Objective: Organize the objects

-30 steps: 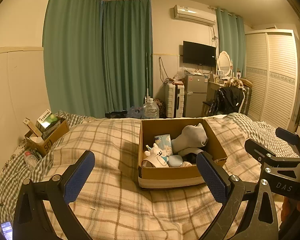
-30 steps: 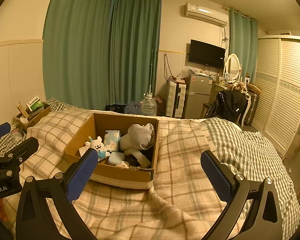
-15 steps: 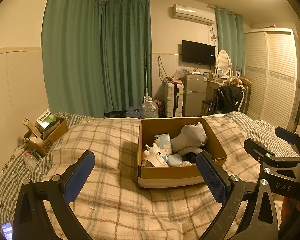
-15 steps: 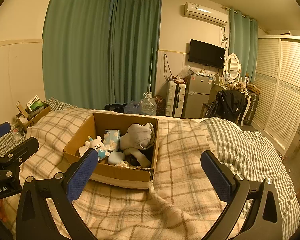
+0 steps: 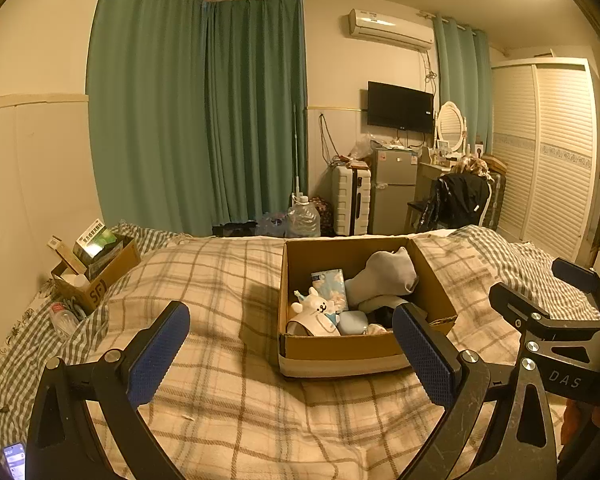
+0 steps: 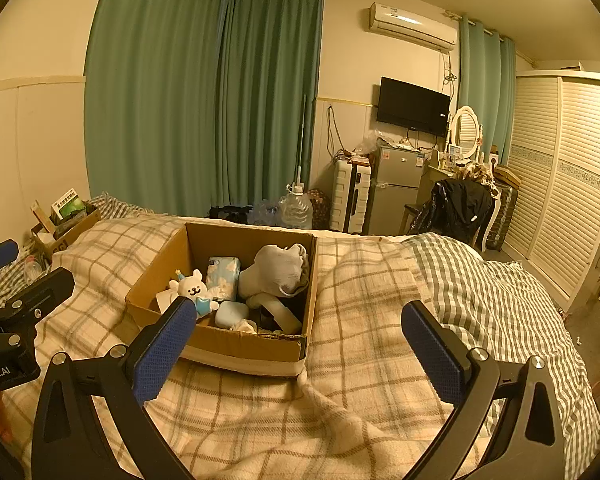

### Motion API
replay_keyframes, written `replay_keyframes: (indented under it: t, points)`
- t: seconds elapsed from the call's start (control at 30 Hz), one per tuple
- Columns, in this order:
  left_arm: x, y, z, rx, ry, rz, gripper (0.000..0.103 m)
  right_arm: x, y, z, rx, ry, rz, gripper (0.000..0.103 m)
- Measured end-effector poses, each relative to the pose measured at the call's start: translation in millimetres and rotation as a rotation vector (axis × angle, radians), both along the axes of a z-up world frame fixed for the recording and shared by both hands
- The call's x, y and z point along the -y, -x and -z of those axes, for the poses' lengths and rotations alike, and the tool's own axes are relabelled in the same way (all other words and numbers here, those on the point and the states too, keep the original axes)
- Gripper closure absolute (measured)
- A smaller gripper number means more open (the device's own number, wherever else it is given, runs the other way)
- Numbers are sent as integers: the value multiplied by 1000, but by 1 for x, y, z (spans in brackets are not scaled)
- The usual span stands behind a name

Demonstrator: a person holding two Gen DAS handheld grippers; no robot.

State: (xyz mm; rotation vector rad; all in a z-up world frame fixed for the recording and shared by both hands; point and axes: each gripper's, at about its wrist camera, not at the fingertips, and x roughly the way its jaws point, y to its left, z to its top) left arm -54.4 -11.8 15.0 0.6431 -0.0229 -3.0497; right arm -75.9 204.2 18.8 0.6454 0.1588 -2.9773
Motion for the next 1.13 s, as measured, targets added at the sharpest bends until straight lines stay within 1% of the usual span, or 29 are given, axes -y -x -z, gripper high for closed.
replay_keyframes:
  t: [0.83, 1.13]
  points:
    - [-1, -1, 0, 0, 0, -1, 0, 3, 0, 3, 11, -5, 2, 0]
    - [1, 0, 0, 3, 17, 1, 0, 3, 0, 3, 12, -4, 3, 0]
